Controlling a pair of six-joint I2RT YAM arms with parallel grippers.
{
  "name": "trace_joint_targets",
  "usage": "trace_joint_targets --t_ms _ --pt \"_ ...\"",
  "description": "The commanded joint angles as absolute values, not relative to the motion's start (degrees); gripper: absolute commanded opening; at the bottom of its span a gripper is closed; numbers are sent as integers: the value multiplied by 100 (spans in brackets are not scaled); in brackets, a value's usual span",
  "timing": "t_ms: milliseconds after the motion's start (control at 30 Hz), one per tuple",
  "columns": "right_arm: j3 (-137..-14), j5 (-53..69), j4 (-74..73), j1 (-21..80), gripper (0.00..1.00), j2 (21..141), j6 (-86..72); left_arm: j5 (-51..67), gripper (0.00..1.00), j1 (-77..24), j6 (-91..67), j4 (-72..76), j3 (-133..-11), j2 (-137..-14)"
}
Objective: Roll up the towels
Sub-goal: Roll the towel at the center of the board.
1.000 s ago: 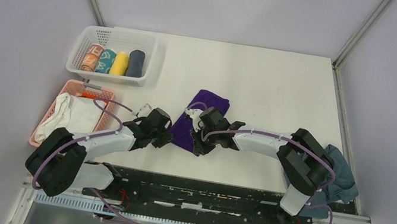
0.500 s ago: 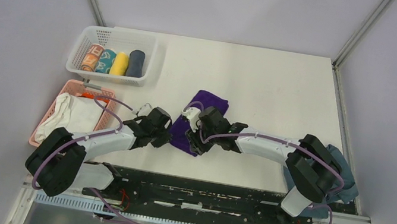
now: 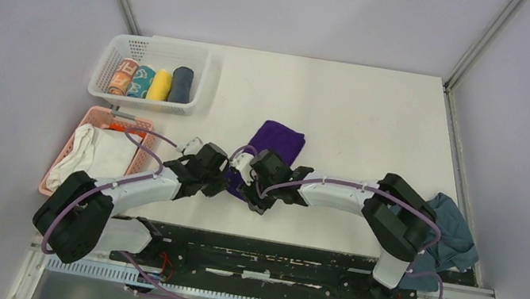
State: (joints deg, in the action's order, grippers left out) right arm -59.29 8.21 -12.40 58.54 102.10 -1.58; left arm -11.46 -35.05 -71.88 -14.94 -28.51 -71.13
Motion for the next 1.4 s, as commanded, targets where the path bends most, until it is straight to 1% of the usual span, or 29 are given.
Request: trace_joint_targets --t_ms 0,167,300,433,500,633,700,800,900,1133,1200,1300,1367 --pt "-6048 453 -1475 5959 50 10323 -44 -1253 12 -3470 -7012 -1521 -2986 -6966" --pt "-6074 -17 -1745 6096 49 10502 -26 -1277 12 -3468 -7087 -1481 -2995 -6984" --pt "-6244 -547 -2028 6237 49 10691 52 -1077 12 -3359 -7141 -1332 -2981 -7036" --pt "-6255 -674 -2072 6267 46 10705 82 -894 12 -3210 -7150 -1227 -3031 -7071" --pt "-6267 -621 -2083 6261 39 10705 105 -805 12 -3142 -7145 -1164 -3040 -7075" --pt "-6345 -346 -2085 6253 15 10673 136 -673 12 -3049 -7101 -1122 -3096 -7101" --pt "-6410 -171 -2140 6216 9 10647 148 -652 13 -3025 -7064 -1132 -3128 -7081" --pt "-6476 377 -2134 6060 4 10586 123 -668 16 -2979 -7029 -1164 -3125 -7015" --pt "-6449 1190 -1991 5767 1 10495 -18 -656 19 -2907 -6985 -1178 -3125 -6944" --pt "-6363 3314 -1466 4827 1 10588 -622 -396 28 -2587 -6759 -1126 -3130 -6779" --pt "-6299 3854 -1212 4588 1 10695 -860 -227 33 -2458 -6687 -1029 -3085 -6675" --pt "-6196 4452 -777 4300 1 10850 -1257 -52 44 -2232 -6577 -1018 -3009 -6505" --pt "-6117 4742 -493 4129 0 10985 -1539 -95 49 -2152 -6481 -1087 -2969 -6391"
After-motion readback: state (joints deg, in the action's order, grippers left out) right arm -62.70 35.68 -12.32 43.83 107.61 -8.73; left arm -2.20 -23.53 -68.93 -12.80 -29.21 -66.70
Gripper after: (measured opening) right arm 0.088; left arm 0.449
